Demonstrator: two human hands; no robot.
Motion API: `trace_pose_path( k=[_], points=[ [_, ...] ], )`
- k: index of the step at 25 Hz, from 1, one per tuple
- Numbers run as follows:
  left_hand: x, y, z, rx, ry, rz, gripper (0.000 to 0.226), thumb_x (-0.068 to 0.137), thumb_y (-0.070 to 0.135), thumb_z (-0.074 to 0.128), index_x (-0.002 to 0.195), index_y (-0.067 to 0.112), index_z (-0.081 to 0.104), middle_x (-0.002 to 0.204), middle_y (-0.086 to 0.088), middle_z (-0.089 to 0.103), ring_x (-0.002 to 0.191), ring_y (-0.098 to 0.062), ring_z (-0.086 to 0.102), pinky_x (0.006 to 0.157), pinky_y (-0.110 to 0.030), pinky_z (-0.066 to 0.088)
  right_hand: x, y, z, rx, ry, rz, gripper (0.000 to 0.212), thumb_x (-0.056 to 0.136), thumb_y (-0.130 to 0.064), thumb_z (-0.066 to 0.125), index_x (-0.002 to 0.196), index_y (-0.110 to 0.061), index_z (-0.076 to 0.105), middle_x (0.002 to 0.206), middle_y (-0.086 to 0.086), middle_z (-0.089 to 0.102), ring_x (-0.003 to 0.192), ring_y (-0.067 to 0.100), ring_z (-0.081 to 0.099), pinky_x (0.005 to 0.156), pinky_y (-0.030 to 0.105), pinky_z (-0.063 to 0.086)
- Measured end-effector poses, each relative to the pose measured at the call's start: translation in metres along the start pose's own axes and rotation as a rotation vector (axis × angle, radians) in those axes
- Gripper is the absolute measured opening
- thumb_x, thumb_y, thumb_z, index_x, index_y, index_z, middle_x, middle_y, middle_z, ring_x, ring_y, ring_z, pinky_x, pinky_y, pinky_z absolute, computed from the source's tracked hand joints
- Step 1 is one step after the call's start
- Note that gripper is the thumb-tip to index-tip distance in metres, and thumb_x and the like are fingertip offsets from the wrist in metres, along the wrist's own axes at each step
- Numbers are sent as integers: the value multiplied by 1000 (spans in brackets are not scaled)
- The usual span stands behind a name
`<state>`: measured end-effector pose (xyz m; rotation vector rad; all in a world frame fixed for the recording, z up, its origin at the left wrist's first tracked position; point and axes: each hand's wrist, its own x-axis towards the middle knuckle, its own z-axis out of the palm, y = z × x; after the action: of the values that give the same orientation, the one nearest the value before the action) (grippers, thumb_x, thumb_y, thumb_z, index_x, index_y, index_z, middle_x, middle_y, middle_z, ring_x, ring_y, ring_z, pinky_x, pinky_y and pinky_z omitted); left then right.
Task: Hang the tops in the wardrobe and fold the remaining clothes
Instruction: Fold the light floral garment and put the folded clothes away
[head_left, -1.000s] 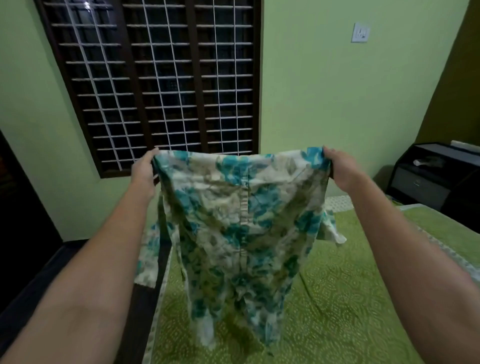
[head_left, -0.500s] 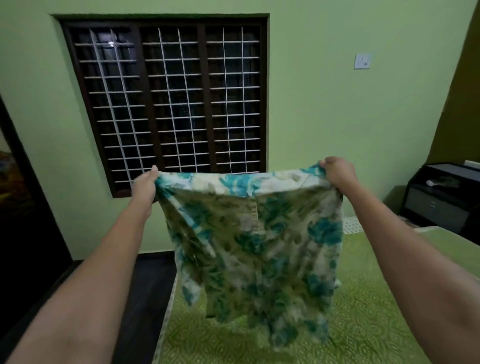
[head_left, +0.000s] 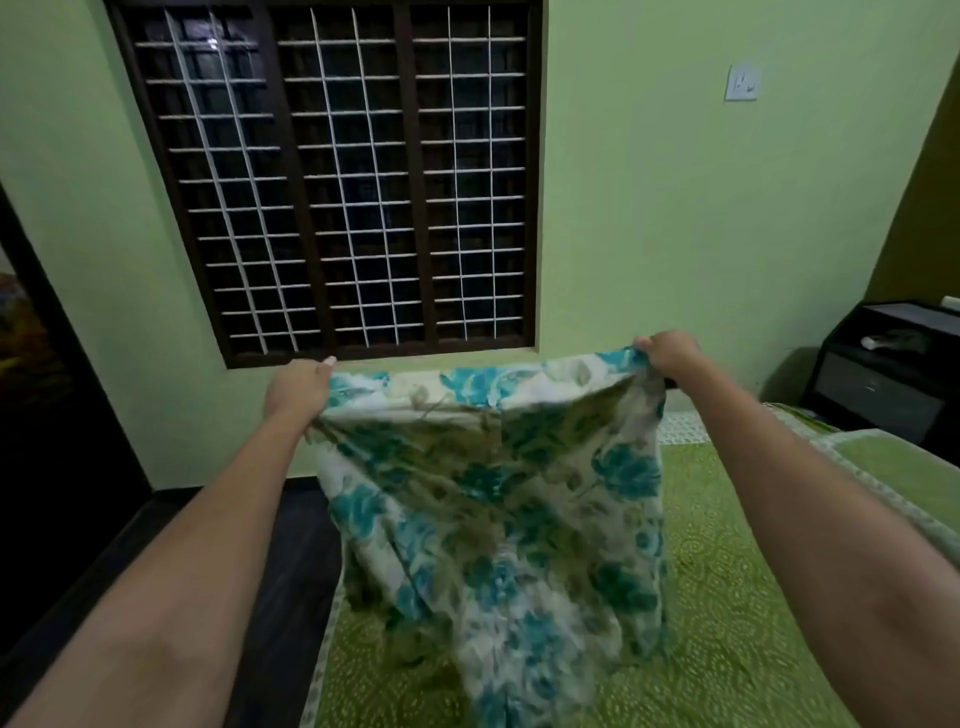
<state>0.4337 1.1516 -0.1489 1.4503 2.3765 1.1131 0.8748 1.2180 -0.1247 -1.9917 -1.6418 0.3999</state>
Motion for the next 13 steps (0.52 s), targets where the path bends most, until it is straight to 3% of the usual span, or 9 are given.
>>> trace_pose_path(
  k=[2, 3, 5, 7, 8, 10, 11, 13],
  points=[
    [2, -17, 9, 23, -134, -96, 50, 93, 41, 55, 106, -6, 65, 113, -27, 62, 105, -40, 59, 87, -40, 45, 2, 15, 16, 36, -110, 92, 48, 98, -37, 47, 116, 6, 59, 116, 22, 60, 101, 34, 59, 81, 34, 44],
    [5, -29, 13, -52, -232, -177, 48, 89, 39, 63, 101, -7, 65, 103, -27, 64, 94, -38, 62, 81, -40, 48, 2, 22, 23, 145, -145, 146, 46, 96, -37, 54, 110, 6, 59, 105, 22, 61, 89, 32, 60, 78, 36, 47],
    [0, -45, 19, -273, -430, -360, 37, 85, 32, 71, 85, -4, 61, 84, -22, 63, 68, -31, 59, 70, -38, 49, -1, 34, 34, 378, -248, 237, 33, 95, -31, 57, 101, 1, 56, 81, 14, 56, 59, 23, 59, 61, 32, 51],
    [-7, -57, 21, -395, -551, -485, 29, 85, 27, 70, 80, 2, 57, 73, -17, 65, 60, -25, 58, 63, -31, 53, -14, 40, 41, 617, -443, 325, 22, 98, -27, 53, 98, -6, 58, 76, 10, 54, 45, 16, 59, 46, 24, 51],
    [-11, -61, 21, -434, -591, -524, 27, 84, 27, 69, 83, 2, 58, 66, -13, 66, 59, -22, 58, 55, -27, 54, -19, 43, 44, 677, -548, 359, 22, 95, -28, 56, 97, -7, 61, 81, 10, 58, 52, 16, 62, 47, 24, 53],
    [-17, -74, 22, -437, -666, -549, 33, 82, 26, 70, 101, 2, 61, 74, -10, 66, 70, -19, 58, 48, -25, 53, -26, 52, 53, 599, -736, 355, 30, 81, -27, 72, 98, -3, 64, 99, 13, 66, 83, 23, 67, 69, 30, 58],
    [-21, -79, 23, -416, -717, -543, 35, 81, 23, 71, 108, 3, 61, 86, -10, 64, 76, -18, 57, 48, -24, 54, -31, 54, 57, 461, -808, 291, 29, 77, -20, 76, 96, -1, 65, 102, 14, 67, 93, 27, 65, 78, 33, 56],
    [-31, -78, 18, -357, -813, -486, 27, 83, 12, 68, 108, 5, 62, 103, -10, 60, 82, -16, 56, 51, -21, 54, -38, 50, 60, 30, -818, 76, 14, 78, -8, 75, 90, -3, 69, 92, 10, 67, 94, 25, 62, 78, 28, 54]
  ],
)
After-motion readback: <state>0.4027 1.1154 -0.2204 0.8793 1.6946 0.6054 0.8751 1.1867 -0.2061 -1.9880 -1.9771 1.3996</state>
